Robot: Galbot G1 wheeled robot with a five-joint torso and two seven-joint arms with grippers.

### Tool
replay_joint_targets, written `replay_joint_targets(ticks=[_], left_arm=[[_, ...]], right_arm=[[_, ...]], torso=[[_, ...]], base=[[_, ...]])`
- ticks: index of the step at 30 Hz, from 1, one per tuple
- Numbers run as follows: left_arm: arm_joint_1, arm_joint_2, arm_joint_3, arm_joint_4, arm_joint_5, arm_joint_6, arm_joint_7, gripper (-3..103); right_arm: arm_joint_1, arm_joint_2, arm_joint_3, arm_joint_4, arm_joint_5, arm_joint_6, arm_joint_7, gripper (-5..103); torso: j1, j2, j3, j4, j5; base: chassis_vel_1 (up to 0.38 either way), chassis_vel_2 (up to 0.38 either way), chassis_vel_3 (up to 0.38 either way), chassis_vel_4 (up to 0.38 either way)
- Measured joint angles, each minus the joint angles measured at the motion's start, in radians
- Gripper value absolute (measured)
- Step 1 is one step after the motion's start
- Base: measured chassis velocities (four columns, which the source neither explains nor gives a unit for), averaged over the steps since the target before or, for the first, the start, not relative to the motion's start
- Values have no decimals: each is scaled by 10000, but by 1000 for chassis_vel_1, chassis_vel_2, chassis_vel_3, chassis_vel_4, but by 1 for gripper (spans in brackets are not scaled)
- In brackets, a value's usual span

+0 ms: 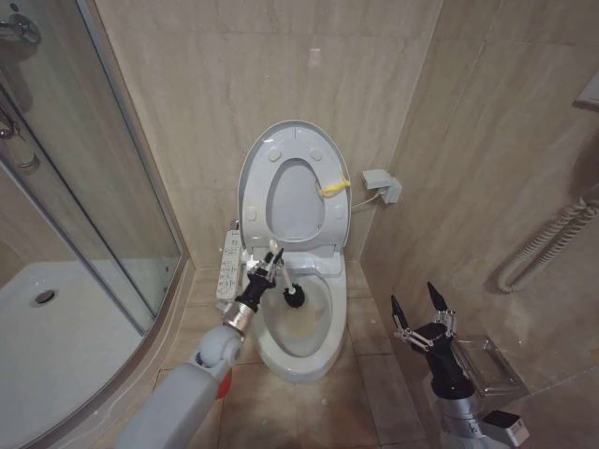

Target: Open the toilet lid, clean the toilet bowl with a toilet brush, close the toilet lid, and flush.

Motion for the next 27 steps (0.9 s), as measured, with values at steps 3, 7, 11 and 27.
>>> replay_joint_targets(ticks=[3, 7, 11, 27], left_arm=[[-56, -346, 59, 613, 235, -269, 290, 19], [-157, -715, 67, 1386, 694, -669, 732, 19], [-362, -1267, -28, 2725, 1180, -1299, 1295, 19], [-697, -2882, -580, 5990, 2140, -2107, 2123, 19]], right_arm=[[86, -64, -90, -74, 35, 22, -1, 100], [154, -105, -195, -118, 72, 33, 0, 100], [198, -175, -310, -134, 107, 38, 0, 100], [106, -672, -341, -156, 470, 147, -85, 100]], torso=[[0, 0, 0, 0, 2], [0, 0, 0, -1, 2], [0, 0, 0, -2, 2], [-2, 3, -3, 9, 5]], base=[[0, 0, 0, 0], [0, 0, 0, 0], [0, 0, 0, 0], [0, 0, 0, 0]])
